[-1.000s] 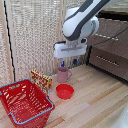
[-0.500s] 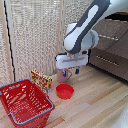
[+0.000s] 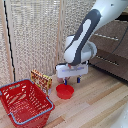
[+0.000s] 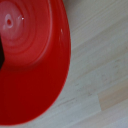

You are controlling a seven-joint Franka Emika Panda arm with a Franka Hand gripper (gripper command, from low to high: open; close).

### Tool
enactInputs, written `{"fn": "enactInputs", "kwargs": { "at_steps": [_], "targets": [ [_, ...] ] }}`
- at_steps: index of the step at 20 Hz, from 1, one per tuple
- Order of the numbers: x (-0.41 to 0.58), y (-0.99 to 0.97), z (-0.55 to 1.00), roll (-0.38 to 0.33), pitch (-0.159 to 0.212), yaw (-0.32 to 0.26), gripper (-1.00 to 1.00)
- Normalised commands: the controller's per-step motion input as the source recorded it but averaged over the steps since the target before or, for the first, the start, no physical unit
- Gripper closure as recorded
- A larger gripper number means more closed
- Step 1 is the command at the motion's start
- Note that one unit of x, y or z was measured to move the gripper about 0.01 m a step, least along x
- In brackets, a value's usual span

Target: Transport the gripper mindfully toward the orange-red bowl and clasp it to elevate with ease. Ensure your robot's arm aligns efficiently with the top drawer's opening. Carefully slide the orange-red bowl into the designated spot with precision. After confirmation, withdraw the gripper gently. Close the drawer smoothly by transitioning the gripper to its handle.

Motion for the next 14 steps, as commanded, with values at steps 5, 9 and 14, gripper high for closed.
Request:
{"fn": "enactInputs", "kwargs": {
  "at_steps": [5, 9, 14],
  "targets": [
    [-0.014, 0.00, -0.36, -0.104, -0.017, 0.038, -1.00],
    [0.000, 0.04, -0.07, -0.020, -0.003, 0.022, 1.00],
    [0.000, 0.08, 0.00, -0.003, 0.001, 0.001, 1.00]
  ]
}}
